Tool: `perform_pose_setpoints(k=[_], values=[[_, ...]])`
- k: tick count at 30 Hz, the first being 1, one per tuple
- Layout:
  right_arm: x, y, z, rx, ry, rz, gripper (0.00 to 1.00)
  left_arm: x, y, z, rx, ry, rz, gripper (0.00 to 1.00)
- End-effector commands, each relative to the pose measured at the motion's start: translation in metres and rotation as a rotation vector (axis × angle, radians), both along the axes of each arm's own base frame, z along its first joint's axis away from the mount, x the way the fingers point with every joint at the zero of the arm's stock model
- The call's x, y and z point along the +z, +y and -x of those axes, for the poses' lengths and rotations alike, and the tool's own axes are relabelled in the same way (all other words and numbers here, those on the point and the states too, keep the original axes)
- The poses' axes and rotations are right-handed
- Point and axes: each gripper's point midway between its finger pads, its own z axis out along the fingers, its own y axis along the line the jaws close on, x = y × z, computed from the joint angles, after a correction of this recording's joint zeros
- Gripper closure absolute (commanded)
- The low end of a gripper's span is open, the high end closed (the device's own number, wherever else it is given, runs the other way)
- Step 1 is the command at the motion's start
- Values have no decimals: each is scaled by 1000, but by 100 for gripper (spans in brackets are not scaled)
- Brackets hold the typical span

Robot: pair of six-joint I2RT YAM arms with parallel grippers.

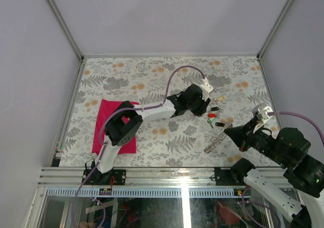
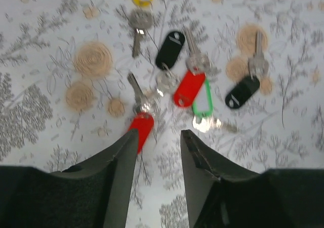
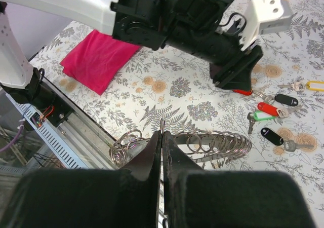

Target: Put the keys on the keyring

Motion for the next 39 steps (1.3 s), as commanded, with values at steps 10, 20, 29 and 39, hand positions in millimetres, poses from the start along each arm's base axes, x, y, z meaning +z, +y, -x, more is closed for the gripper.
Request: perform_pose_setpoints(k=[10,20,29,39], values=[[28,-4,-5,-43,-76,-74,100,8,-4,-64,398,146,142,55],[30,-11,-5,-78,-84,-76,100,-23,1,-72,690,231,96,54],[28,-9,-4,-69,-77,-87,100,-28,2,-67,766,209,54,55],[27,-7,-3,-56,-71,-90,100,-46,-7,-57,742,244,42,59]])
